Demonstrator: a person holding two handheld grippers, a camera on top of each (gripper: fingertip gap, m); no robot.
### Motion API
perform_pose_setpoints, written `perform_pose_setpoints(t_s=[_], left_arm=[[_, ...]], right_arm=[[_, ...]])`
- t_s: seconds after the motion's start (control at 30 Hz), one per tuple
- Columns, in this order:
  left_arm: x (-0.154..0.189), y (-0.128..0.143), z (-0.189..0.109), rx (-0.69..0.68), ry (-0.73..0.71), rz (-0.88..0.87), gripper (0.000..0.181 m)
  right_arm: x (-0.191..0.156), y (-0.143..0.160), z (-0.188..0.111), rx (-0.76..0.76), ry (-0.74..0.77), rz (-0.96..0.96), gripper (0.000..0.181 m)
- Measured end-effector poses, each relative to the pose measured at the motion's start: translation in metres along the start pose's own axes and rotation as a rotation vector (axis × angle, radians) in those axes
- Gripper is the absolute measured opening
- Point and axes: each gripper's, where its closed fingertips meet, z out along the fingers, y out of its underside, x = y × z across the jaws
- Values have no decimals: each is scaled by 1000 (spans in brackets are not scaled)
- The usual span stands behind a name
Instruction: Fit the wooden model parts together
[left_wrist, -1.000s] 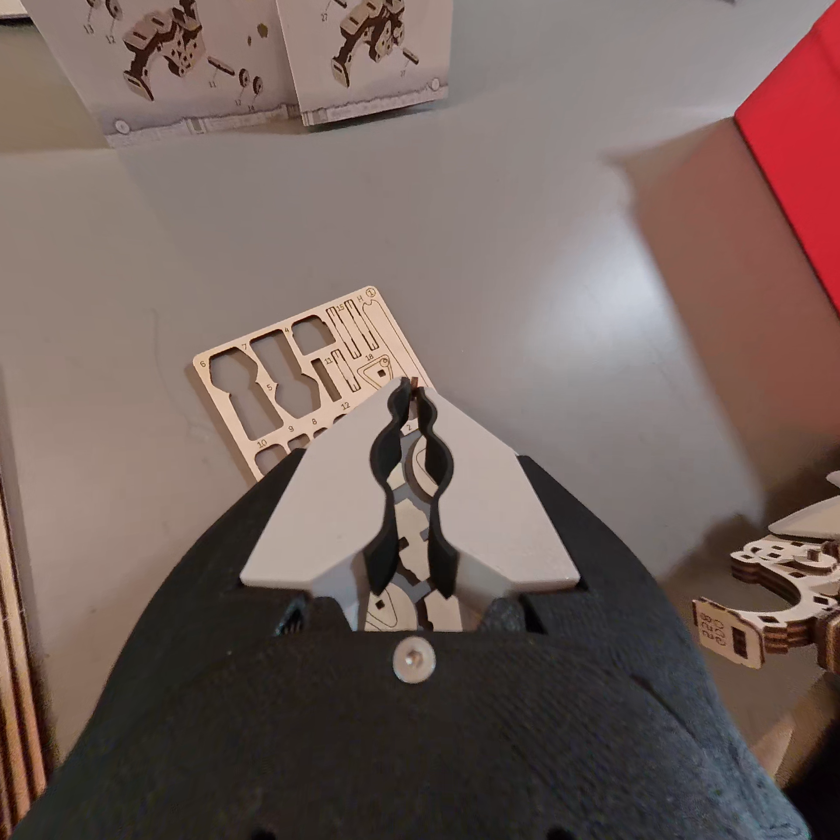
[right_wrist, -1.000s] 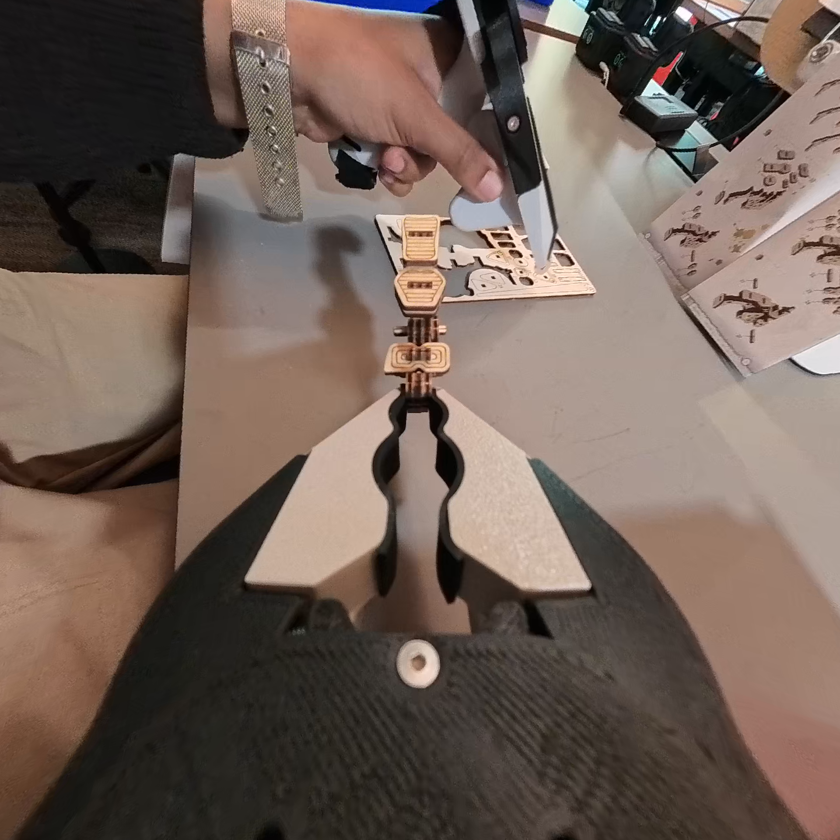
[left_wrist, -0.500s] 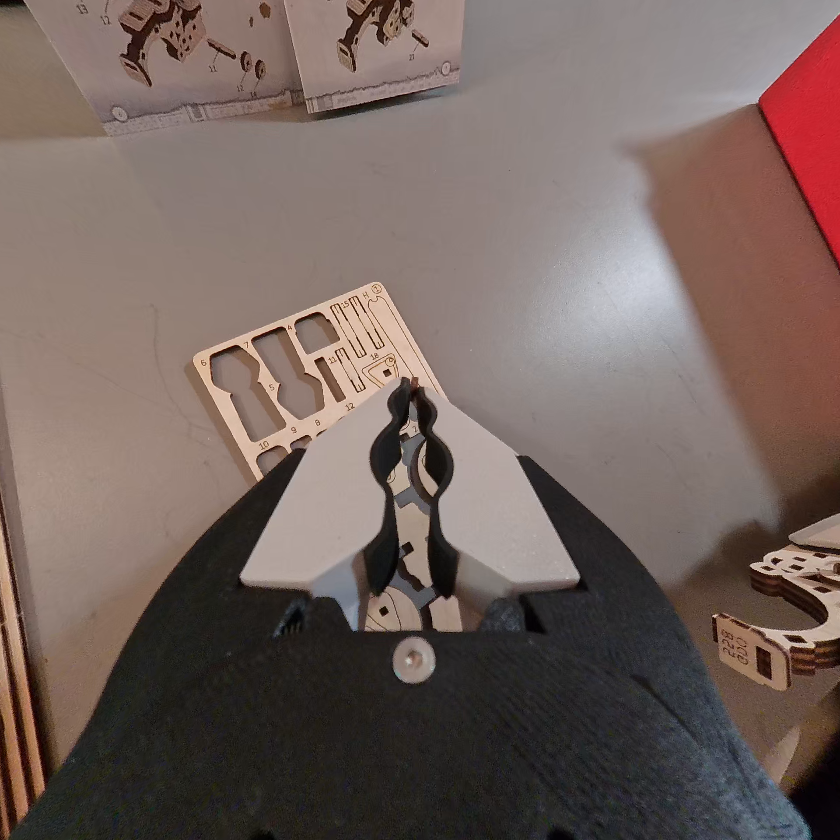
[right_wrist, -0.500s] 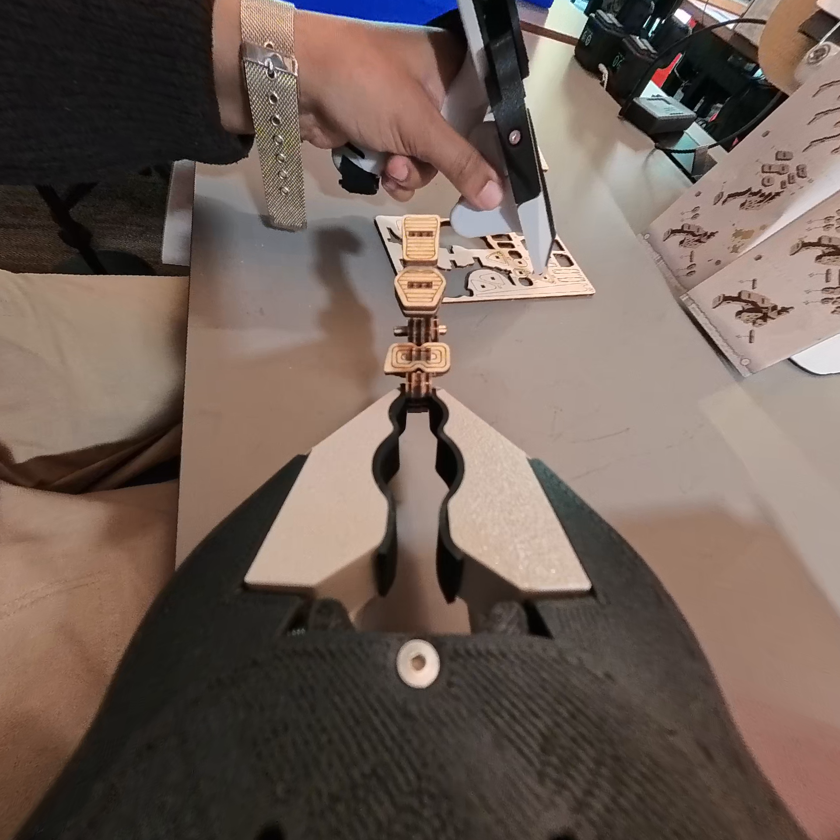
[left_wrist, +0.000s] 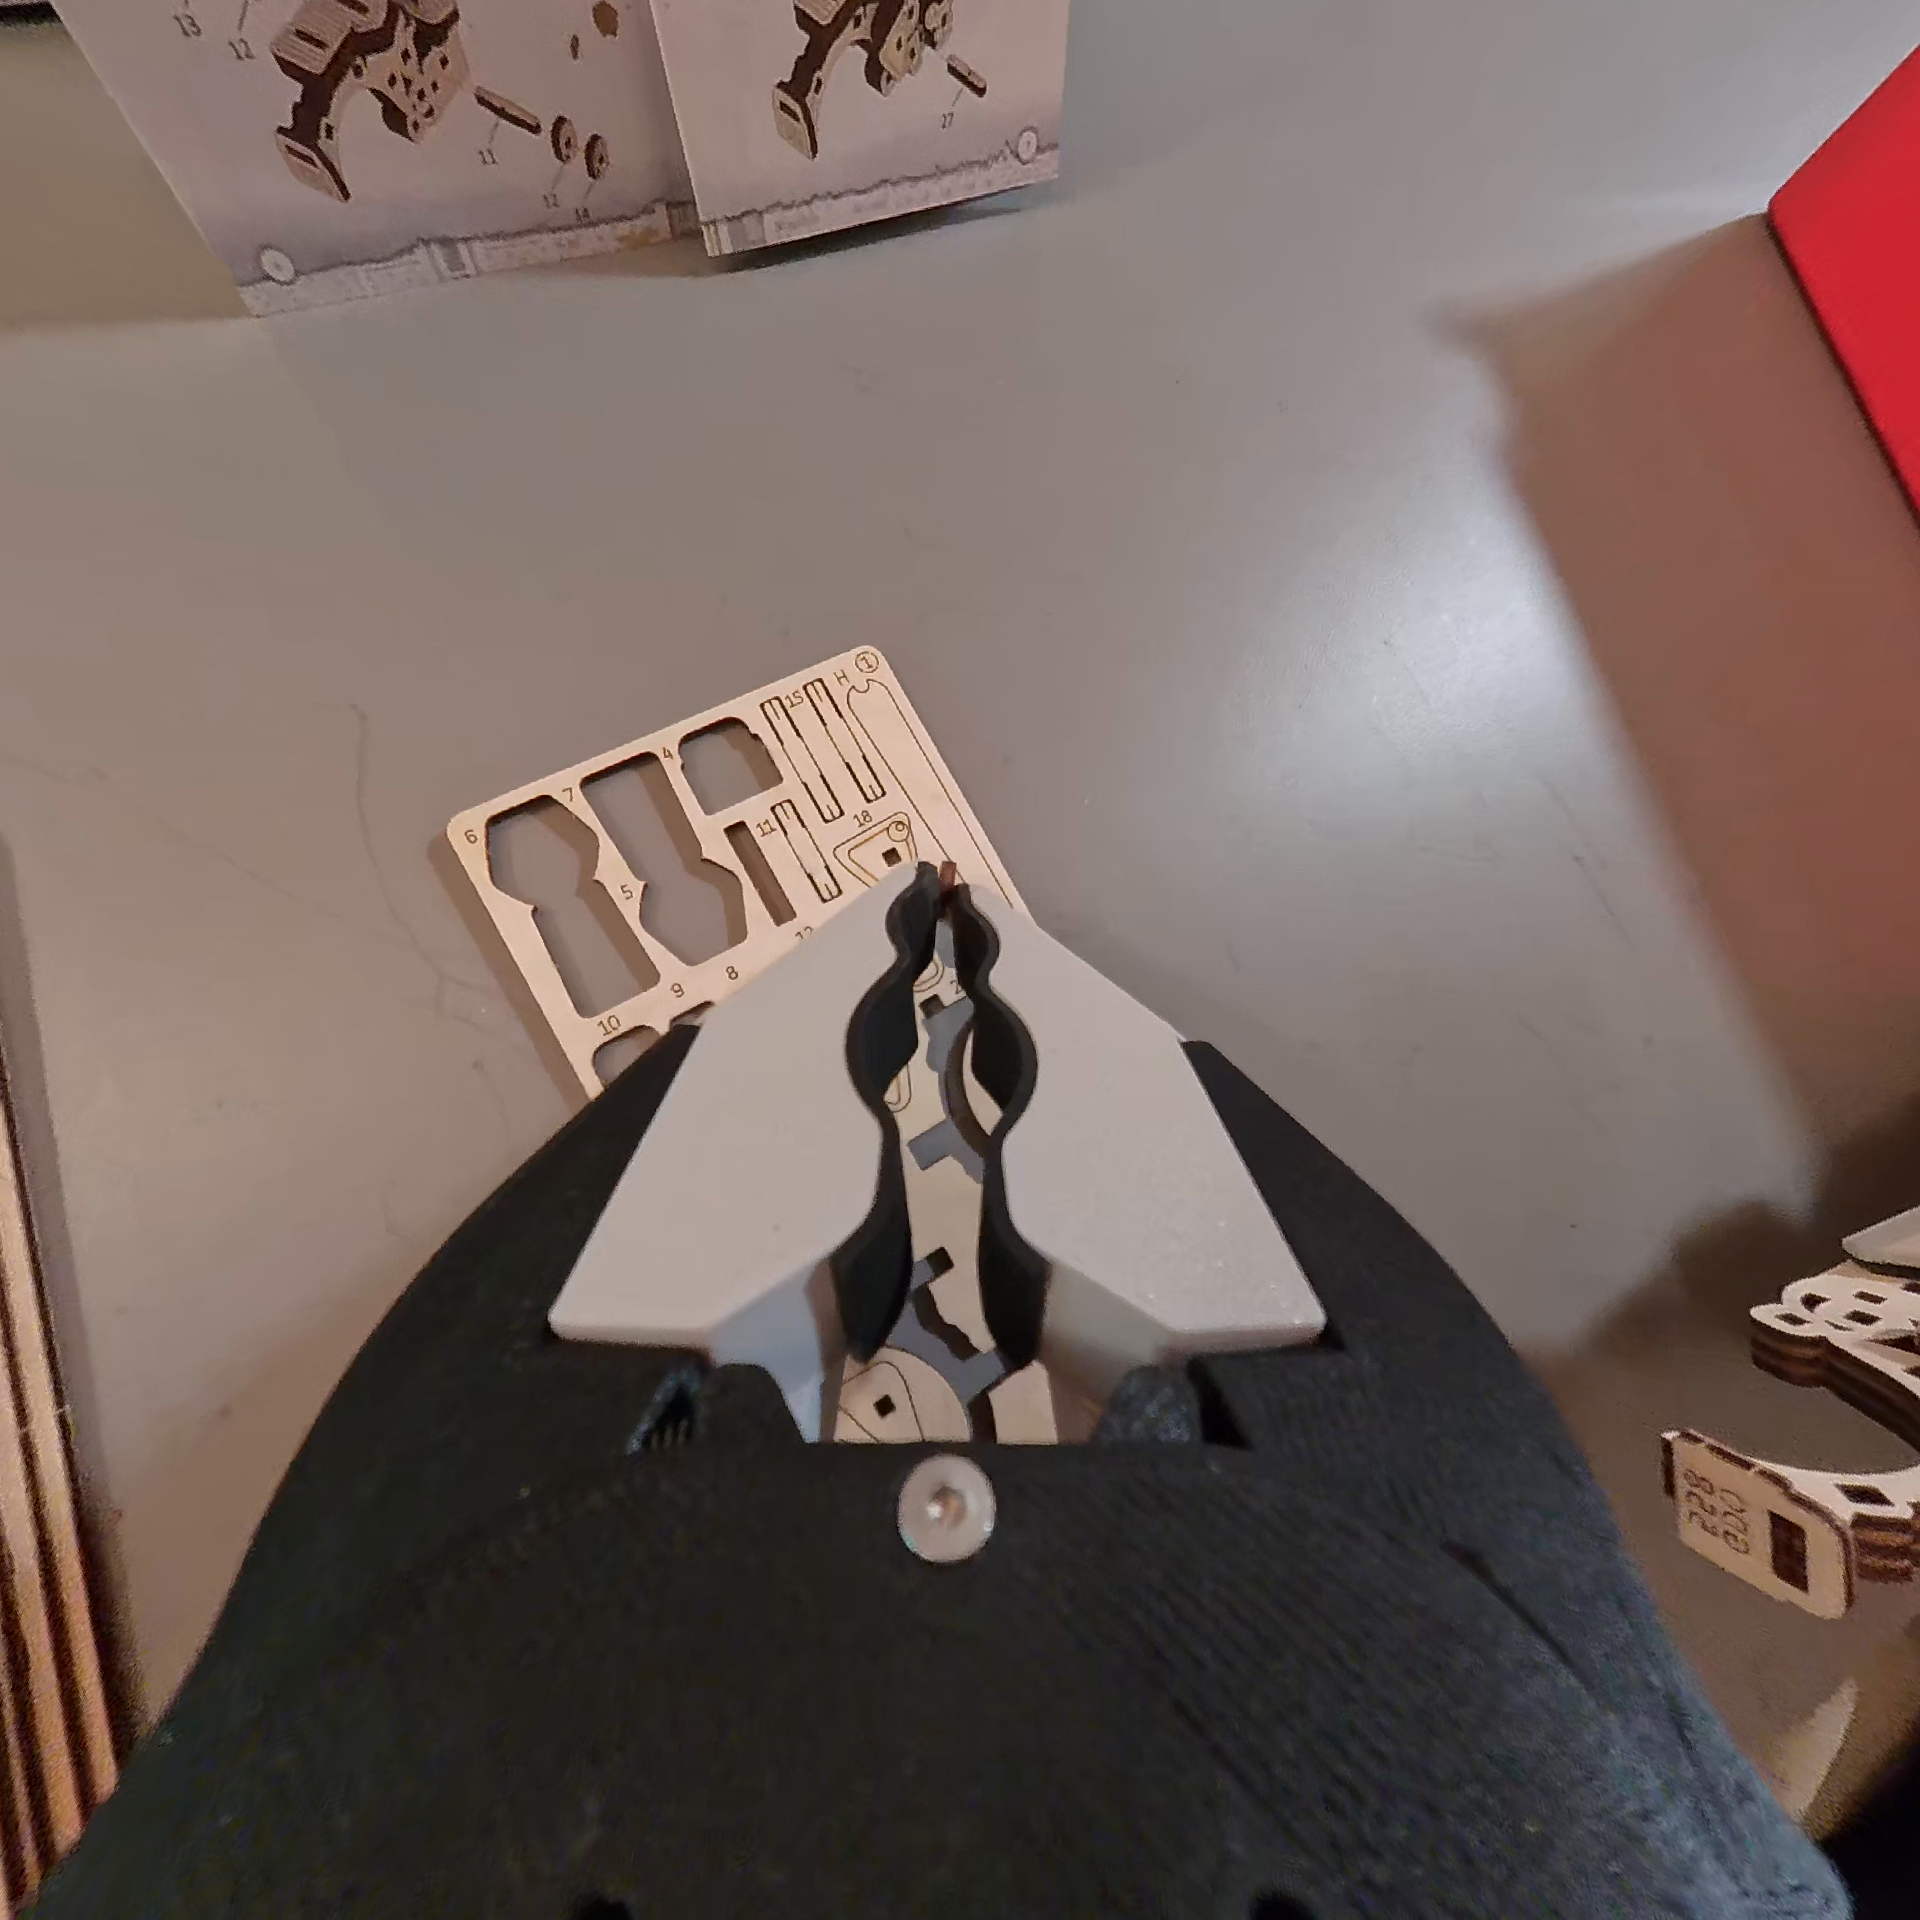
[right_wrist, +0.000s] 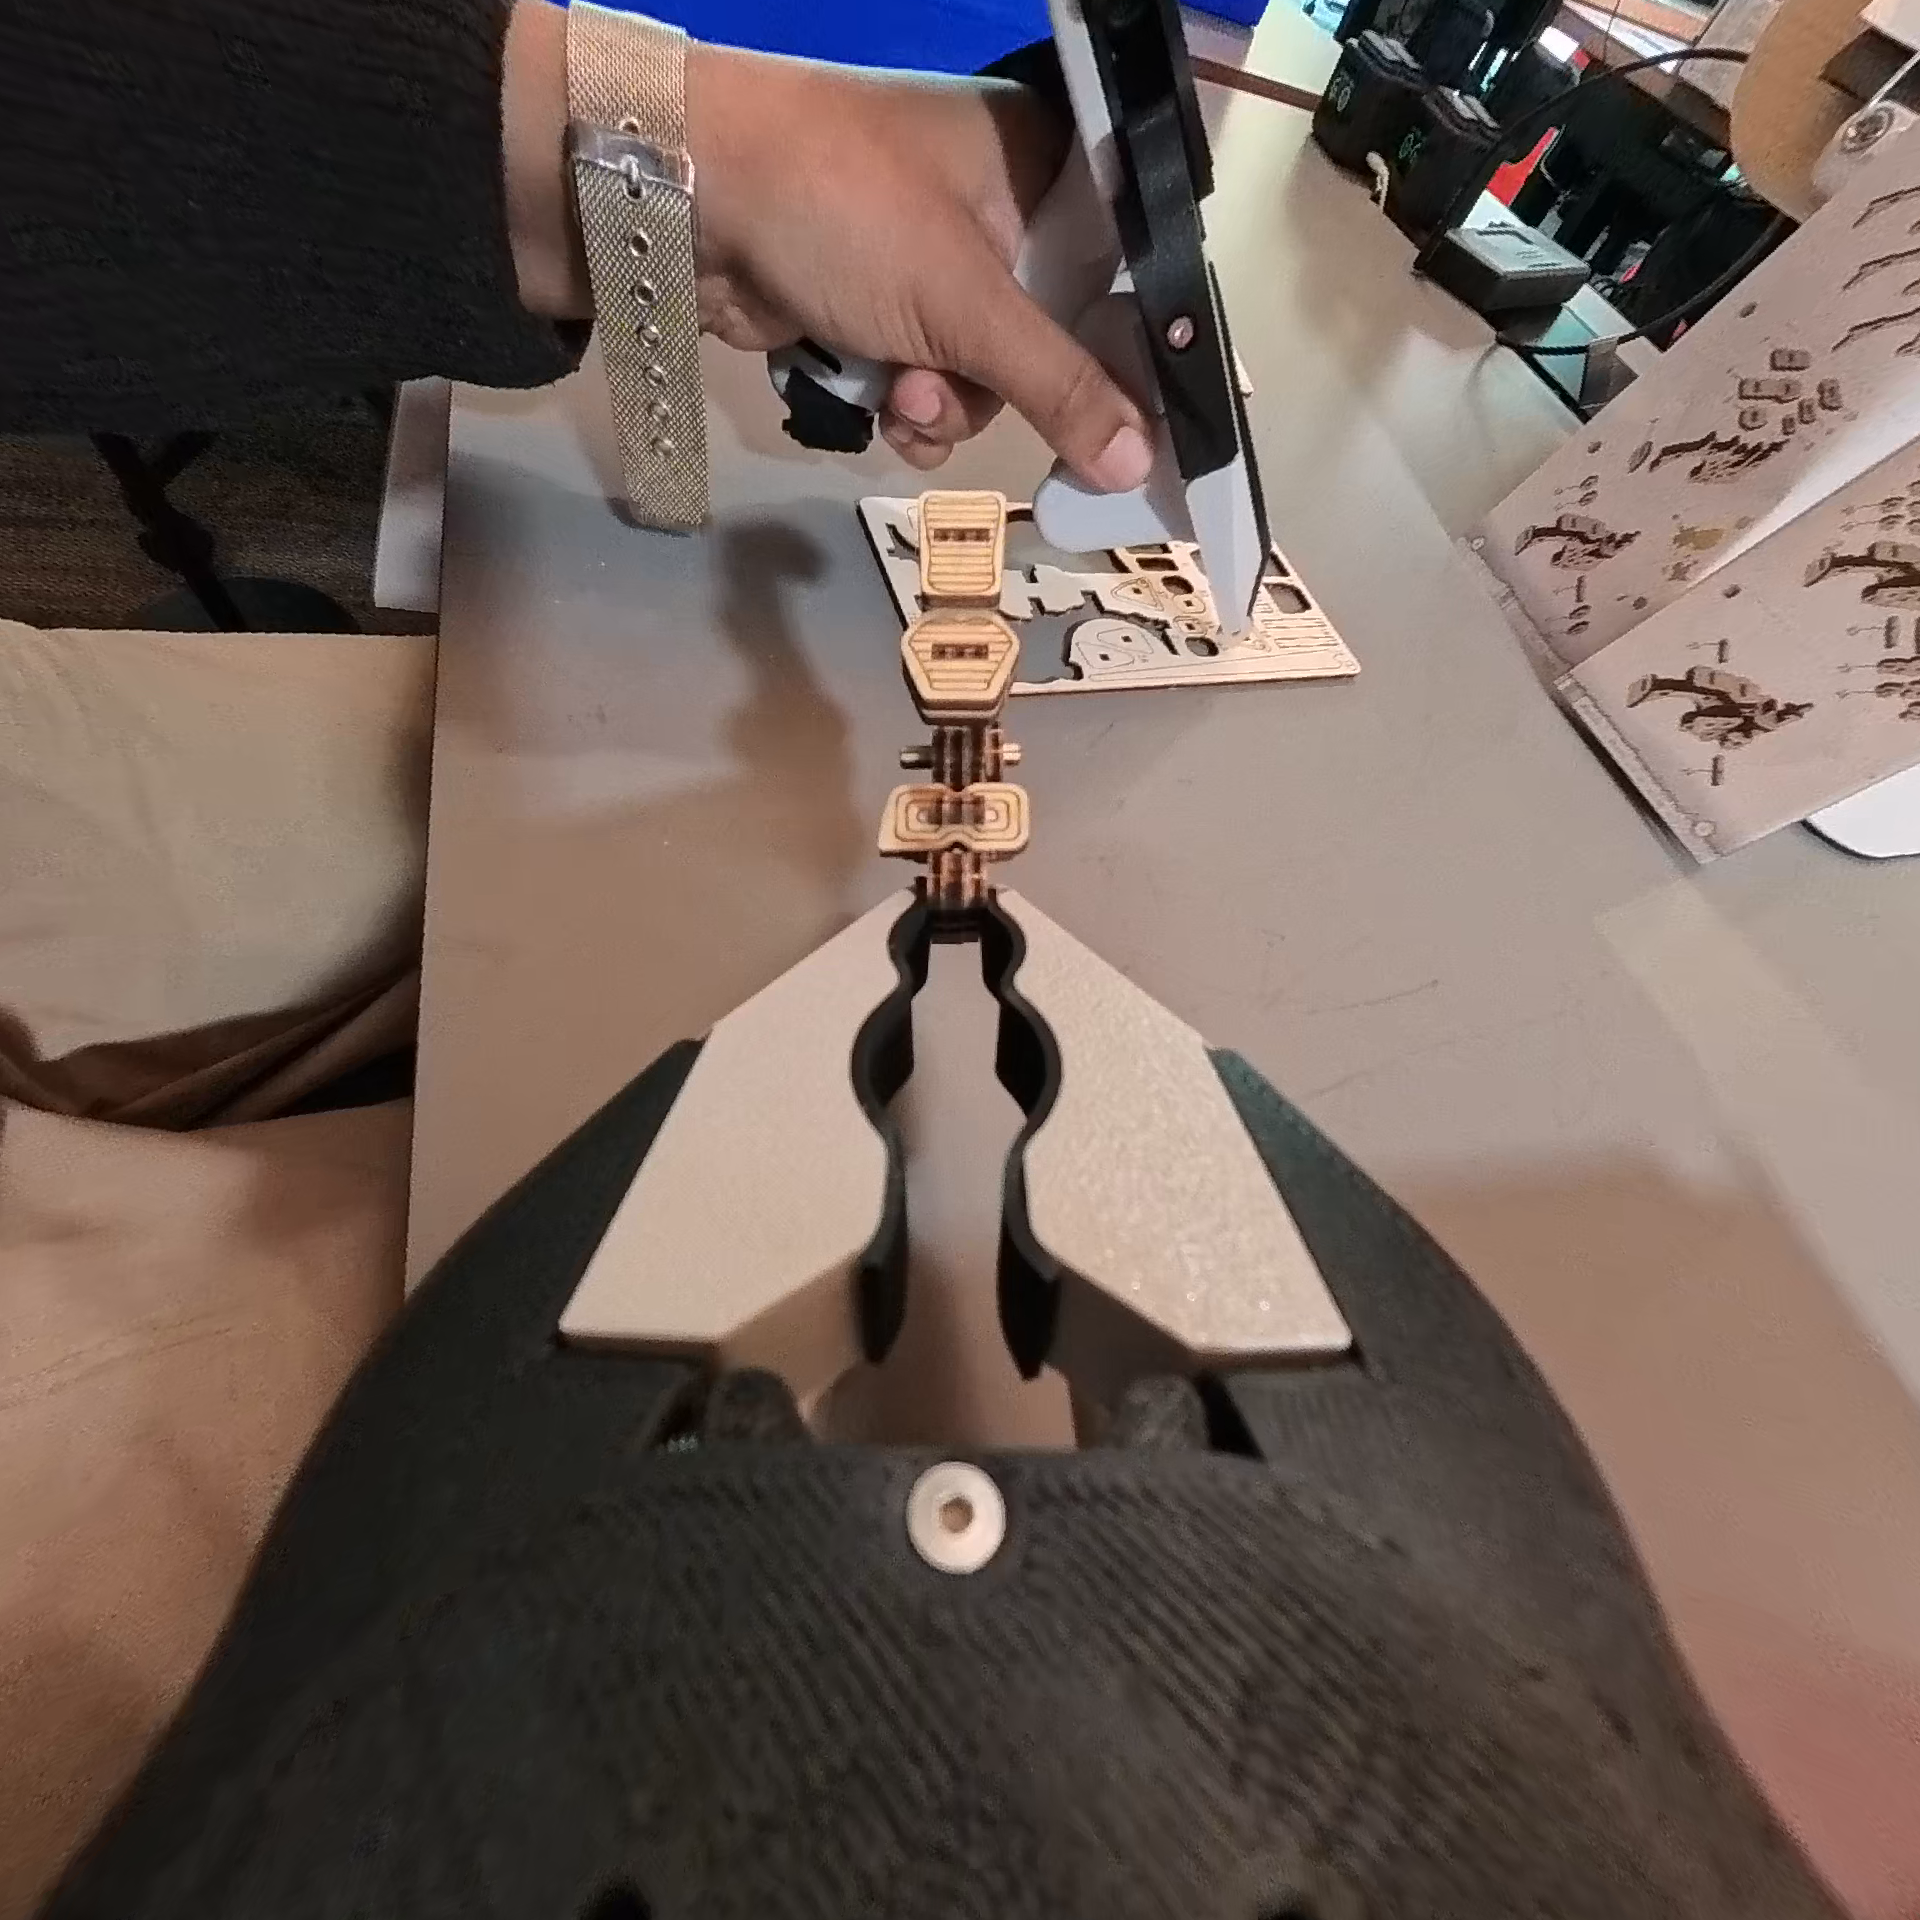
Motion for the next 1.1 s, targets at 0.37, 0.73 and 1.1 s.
perform_pose_setpoints(t_s=[0.37, 0.73, 1.1], left_arm=[[-4, 2, -1, -6, -3, -9, 1], [4, -1, -9, 20, 8, 1, 1], [7, 13, -43, 81, -1, -24, 1]], right_arm=[[0, 0, -1, 4, -1, 3, 8], [0, 0, -1, 4, -2, 7, 8], [0, -1, -1, 7, -1, 4, 8]])
